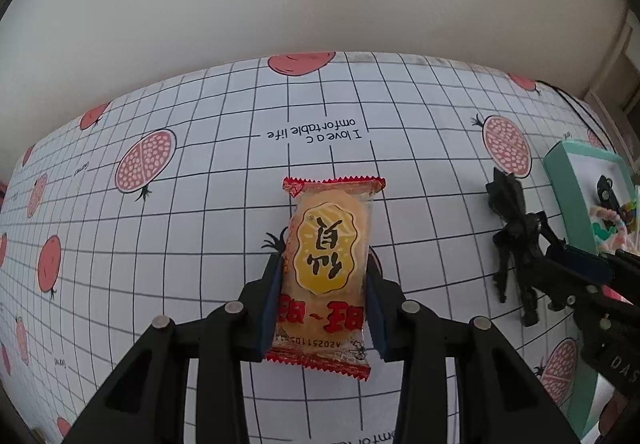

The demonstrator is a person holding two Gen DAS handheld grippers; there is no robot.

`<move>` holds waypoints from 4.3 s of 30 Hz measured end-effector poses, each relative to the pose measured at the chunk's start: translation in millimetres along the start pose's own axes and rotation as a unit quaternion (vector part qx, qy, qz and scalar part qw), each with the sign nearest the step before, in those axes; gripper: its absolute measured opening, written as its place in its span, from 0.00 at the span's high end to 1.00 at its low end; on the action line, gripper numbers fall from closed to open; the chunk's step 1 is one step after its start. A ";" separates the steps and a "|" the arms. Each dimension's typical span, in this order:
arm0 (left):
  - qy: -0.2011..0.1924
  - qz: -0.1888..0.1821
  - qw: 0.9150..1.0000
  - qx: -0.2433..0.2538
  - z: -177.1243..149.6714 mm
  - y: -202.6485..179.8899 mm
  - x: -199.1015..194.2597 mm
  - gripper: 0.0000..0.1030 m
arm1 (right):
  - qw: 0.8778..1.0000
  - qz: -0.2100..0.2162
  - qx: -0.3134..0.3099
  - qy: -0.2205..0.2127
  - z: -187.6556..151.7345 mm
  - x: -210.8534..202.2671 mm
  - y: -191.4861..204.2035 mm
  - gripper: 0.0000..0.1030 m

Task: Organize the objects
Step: 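Grasp the snack packet with the left gripper while the right gripper grasps the black figure, then carry the snack packet and black figure over the tray with both grippers, then open both grippers to drop the packet and figure into the tray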

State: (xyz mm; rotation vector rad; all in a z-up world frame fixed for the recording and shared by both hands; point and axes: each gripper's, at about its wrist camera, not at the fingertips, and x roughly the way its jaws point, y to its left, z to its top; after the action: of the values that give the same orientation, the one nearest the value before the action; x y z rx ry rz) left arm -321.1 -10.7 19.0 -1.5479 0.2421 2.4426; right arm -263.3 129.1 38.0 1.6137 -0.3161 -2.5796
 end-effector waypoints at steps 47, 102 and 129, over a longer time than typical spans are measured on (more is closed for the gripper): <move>-0.091 -0.097 0.991 -0.013 -19.4 -191.4 -125.1 0.62 | 0.990 -0.030 0.063 -0.121 -48.9 -162.2 -137.2 0.93; -0.042 -0.135 0.990 0.019 -43.1 -235.6 -78.7 0.46 | 0.989 -0.063 0.101 -0.086 -67.9 -130.1 -173.5 0.75; -0.072 -0.030 0.994 -0.072 -40.9 -165.8 -73.4 0.11 | 0.987 -0.074 0.101 -0.105 -70.5 -127.8 -171.3 0.11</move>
State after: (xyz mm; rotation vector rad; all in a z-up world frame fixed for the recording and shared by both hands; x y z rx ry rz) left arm -207.9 129.0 66.1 -1.4015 -0.0067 2.5587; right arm -137.0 309.8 83.4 1.4761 -0.5067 -2.9239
